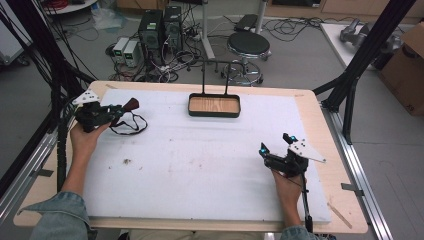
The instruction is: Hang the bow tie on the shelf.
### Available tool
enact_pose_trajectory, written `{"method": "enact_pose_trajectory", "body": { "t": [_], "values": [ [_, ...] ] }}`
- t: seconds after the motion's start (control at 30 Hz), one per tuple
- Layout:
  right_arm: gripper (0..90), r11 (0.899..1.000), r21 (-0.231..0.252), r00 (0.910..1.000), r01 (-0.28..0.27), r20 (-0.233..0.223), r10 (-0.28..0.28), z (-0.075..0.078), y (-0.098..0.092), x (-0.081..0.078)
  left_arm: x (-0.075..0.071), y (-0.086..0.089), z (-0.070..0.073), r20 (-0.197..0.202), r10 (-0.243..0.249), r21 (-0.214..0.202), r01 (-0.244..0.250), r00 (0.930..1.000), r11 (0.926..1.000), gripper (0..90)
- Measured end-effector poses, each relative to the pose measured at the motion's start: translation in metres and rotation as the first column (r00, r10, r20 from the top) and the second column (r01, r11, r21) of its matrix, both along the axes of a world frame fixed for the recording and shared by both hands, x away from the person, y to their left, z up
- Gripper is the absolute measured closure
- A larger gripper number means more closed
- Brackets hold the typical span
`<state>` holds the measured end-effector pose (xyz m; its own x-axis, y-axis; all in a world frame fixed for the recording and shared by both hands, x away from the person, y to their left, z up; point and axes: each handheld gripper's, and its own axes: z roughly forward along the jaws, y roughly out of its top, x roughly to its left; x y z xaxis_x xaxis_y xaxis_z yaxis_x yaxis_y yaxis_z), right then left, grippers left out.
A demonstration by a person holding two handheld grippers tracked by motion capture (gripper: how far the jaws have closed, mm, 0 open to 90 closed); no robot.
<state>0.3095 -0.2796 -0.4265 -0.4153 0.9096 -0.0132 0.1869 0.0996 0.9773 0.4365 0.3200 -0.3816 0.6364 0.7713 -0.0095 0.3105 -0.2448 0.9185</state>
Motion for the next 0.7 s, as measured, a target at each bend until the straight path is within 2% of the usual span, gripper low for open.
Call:
{"method": "enact_pose_trajectory", "body": {
  "t": [0.1, 0.3, 0.47, 0.7],
  "values": [
    [11.0, 1.0, 0.002, 1.0, -0.001, 0.002, 0.001, 0.0, 0.0, 0.0, 0.003, -0.014, 0.01, 0.024, -0.032, -0.058, 0.033, 0.9992, 0.9977, 76.3],
    [11.0, 1.0, 0.005, 1.0, -0.004, 0.0, 0.004, 0.0, 0.0, 0.0, 0.015, -0.045, 0.031, 0.065, -0.088, -0.101, 0.094, 0.9941, 0.9905, 76.3],
    [11.0, 1.0, 0.001, 1.0, -0.007, 0.004, 0.007, 0.0, 0.0, 0.0, 0.028, -0.069, 0.048, 0.076, -0.109, -0.095, 0.116, 0.9911, 0.9887, 76.2],
    [11.0, 1.0, 0.005, 0.9999, -0.015, 0.002, 0.015, 0.0, 0.0, 0.0, 0.046, -0.096, 0.059, 0.086, -0.135, -0.106, 0.144, 0.9871, 0.9839, 76.3]
  ]
}}
